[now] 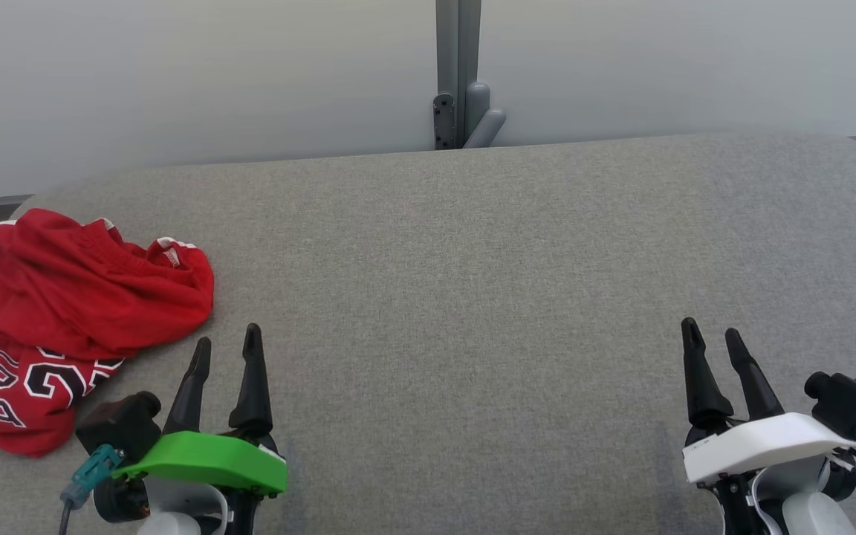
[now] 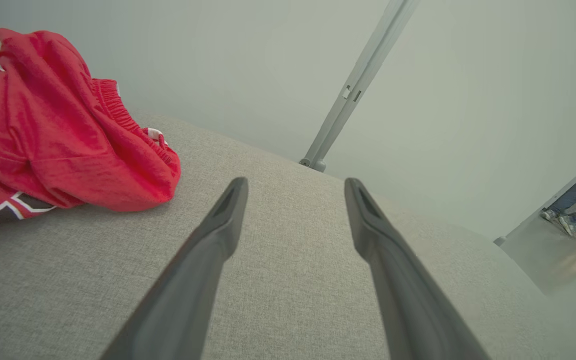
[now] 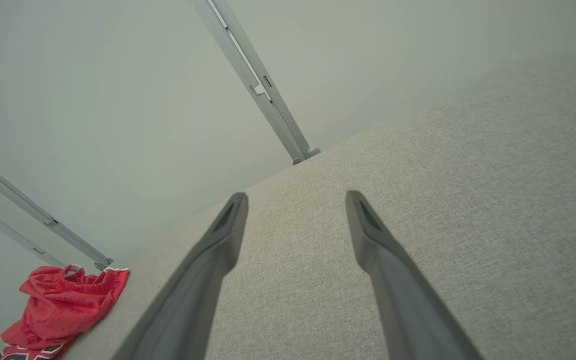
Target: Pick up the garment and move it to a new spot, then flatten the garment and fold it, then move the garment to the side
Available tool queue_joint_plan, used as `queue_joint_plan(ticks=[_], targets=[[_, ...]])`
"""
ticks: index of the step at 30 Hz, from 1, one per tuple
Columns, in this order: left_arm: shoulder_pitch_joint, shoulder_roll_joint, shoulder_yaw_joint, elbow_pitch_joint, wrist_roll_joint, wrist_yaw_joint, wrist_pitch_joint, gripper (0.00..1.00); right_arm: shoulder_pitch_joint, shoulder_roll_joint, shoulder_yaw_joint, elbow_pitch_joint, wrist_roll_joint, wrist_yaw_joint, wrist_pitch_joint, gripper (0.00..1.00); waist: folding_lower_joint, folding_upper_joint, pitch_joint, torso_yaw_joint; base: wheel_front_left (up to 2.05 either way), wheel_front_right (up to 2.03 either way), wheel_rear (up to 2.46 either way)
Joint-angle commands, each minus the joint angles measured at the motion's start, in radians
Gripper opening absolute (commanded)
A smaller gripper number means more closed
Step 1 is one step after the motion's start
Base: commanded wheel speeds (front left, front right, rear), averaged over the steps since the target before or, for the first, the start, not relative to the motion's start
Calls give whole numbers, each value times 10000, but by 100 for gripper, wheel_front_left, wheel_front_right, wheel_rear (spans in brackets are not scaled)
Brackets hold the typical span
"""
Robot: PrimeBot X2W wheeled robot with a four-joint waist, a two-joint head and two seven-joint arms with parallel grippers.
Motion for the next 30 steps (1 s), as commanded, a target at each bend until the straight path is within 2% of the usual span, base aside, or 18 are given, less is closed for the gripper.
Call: queue_joint_plan(ticks=[1, 10, 30], targets=[[-7, 73, -36, -168, 346, 64, -117, 100, -37, -57, 46, -101, -372, 3, -124, 100, 0, 0, 0, 5, 0, 0, 0], [44, 83, -128, -320, 1393, 200, -331, 100, 17, -72, 175, -180, -1454, 4, -375, 100, 0, 0, -11, -9, 0, 0, 0], [80, 238, -590, -413, 3298, 357, -746, 100, 38, -91, 487, -375, -2975, 4, -839, 100, 0, 0, -76, -71, 0, 0, 0]])
